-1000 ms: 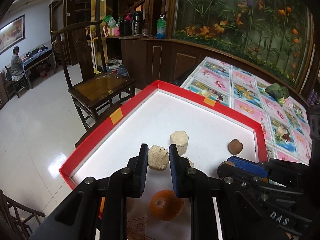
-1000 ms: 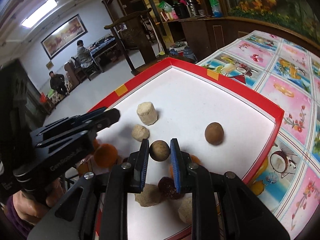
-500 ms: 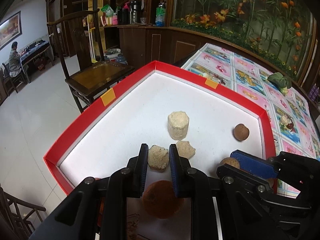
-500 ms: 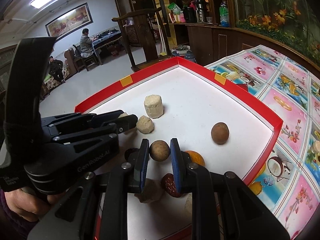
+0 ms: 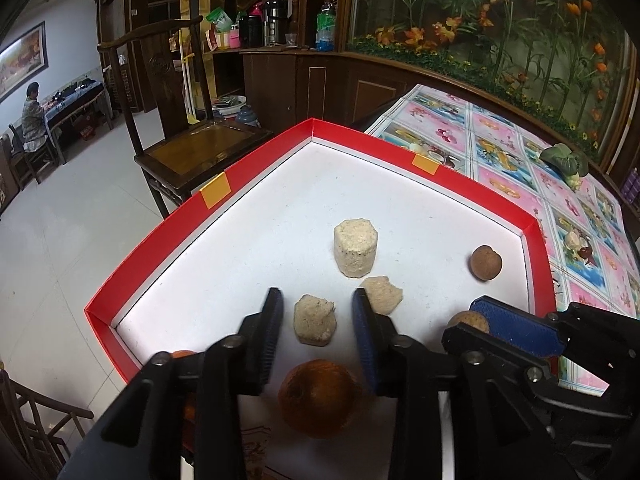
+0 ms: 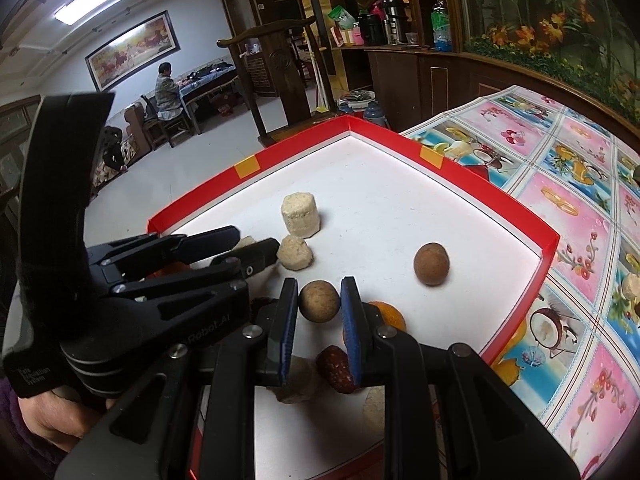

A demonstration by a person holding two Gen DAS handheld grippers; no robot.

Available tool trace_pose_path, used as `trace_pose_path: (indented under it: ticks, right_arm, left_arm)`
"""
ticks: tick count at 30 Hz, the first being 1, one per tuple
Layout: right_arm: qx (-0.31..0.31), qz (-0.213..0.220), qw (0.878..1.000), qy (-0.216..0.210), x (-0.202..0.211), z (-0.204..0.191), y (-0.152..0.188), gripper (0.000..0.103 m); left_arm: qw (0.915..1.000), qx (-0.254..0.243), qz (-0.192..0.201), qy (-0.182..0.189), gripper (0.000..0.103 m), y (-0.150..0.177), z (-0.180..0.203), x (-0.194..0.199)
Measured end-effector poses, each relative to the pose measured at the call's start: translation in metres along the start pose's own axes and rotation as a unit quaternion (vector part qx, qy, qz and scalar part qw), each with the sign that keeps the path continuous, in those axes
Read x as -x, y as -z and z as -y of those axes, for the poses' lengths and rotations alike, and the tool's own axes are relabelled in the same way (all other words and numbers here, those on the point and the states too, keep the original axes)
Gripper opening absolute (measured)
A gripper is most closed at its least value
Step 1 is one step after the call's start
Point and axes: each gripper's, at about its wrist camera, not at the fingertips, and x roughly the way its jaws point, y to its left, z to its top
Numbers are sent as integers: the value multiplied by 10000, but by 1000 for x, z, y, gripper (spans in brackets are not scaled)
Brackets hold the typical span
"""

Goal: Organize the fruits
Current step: 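Carry the nut and cake to the white tray and open both tools, then move both open tools back toward the food pile on the cloth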

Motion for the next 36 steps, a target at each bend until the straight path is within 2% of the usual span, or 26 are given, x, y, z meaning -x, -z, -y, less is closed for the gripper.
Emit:
trace_pose_path:
  ticks: [3,7,9,23,26,30,36]
  right_arm:
    - [-139,12,9999,-66,3,5,-1,26]
    - [-280,111,9995,-78,9,12,-4,36]
    - [-365,201,9991,-76,14,17,-6,37]
    - [-1453,846,9857,133,63,100,-24,37]
    - [-1636,965,9816,218,79,124,-24,37]
    - [-1852,1093,9748,586,113,170,-12,37]
    - [-2481,1050,9590,877,150,250,19,37]
  left_arm:
    - [10000,22,87,-18,56,0,1,3]
    - [9995,23,292,-88,61,-3,2,11]
    - [9992,31,390,-120,67,-5,2,15]
    - [9985,-102,508,-184,70,-12,14,25]
    - [9983,-171,542,-142,75,-12,20,29]
    - [9971,-381,657,-37,77,-11,38,38]
    - [9931,-919,667,305,77,-9,90,39]
